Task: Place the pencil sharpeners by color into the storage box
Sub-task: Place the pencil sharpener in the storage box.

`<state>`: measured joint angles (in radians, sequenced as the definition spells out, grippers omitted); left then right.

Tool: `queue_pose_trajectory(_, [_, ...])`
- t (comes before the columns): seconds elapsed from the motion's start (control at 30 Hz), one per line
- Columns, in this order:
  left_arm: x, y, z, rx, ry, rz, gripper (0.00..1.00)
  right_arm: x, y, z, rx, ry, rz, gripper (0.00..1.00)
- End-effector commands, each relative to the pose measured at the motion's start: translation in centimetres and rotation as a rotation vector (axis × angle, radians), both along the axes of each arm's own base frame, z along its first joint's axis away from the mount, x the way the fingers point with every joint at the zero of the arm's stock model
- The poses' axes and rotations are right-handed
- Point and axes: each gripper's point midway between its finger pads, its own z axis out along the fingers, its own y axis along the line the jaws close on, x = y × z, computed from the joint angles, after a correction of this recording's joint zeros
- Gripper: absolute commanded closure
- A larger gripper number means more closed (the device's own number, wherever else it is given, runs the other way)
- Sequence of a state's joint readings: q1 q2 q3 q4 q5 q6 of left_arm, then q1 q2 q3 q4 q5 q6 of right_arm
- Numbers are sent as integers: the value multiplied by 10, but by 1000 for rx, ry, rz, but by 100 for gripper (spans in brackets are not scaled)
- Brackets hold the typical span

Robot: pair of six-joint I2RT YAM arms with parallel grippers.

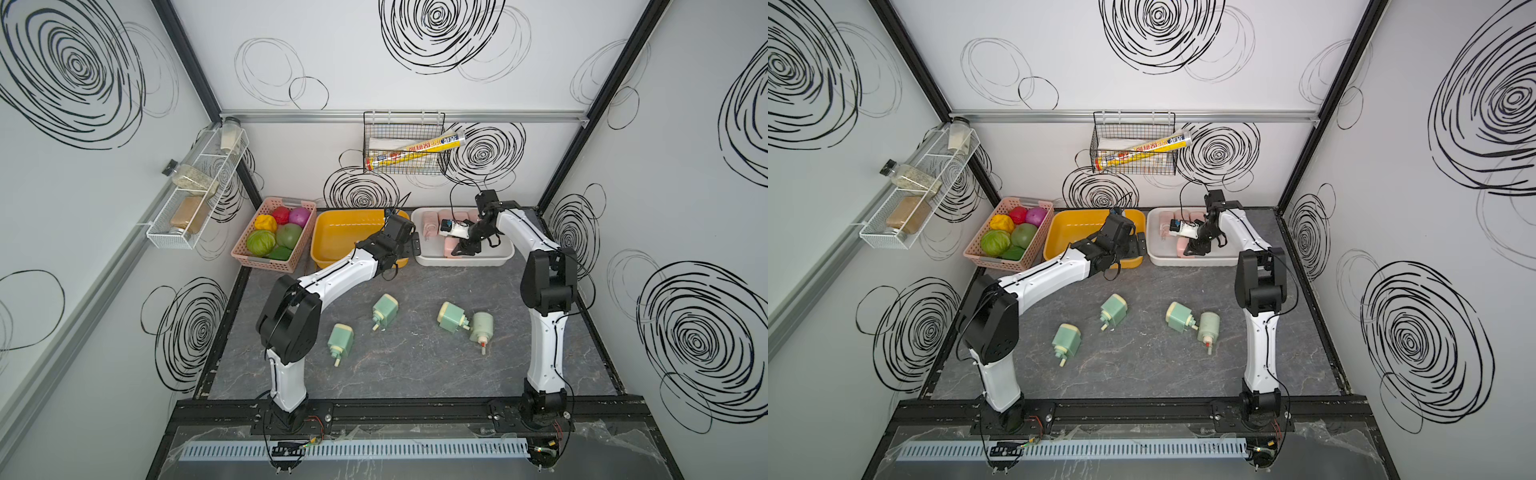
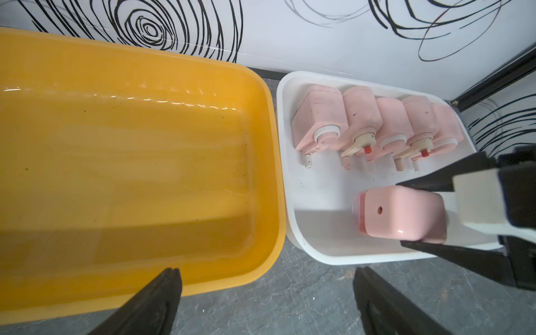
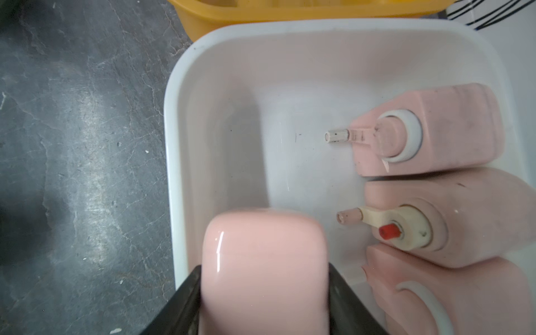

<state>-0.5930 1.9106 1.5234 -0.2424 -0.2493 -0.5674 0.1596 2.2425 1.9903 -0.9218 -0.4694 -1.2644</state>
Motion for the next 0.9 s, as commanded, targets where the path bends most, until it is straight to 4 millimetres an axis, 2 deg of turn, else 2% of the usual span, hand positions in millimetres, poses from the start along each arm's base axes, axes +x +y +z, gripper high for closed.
queue_pose_trajectory(0.0, [15, 0, 0, -13, -3, -27, 1, -4, 13, 3, 16, 4, 62, 98])
queue_pose_trajectory(0.2, [22, -4, -11, 29, 26, -59, 1, 5, 18, -4, 37, 21, 93, 87])
queue_pose_trajectory(0.43, [22, 0, -23, 54, 55, -55, 1, -3, 21, -15, 42, 78, 122, 60])
queue_pose_trajectory(0.53, [21, 1, -24, 53, 62, -54, 1, 1, 20, -18, 36, 76, 103, 50])
queue_pose_trajectory(0.7, [20, 3, -19, 54, 59, -55, 1, 7, 21, -12, 37, 54, 83, 37])
queue_pose_trajectory(0.87, [20, 4, -18, 54, 59, -54, 1, 7, 23, -8, 41, 43, 85, 30])
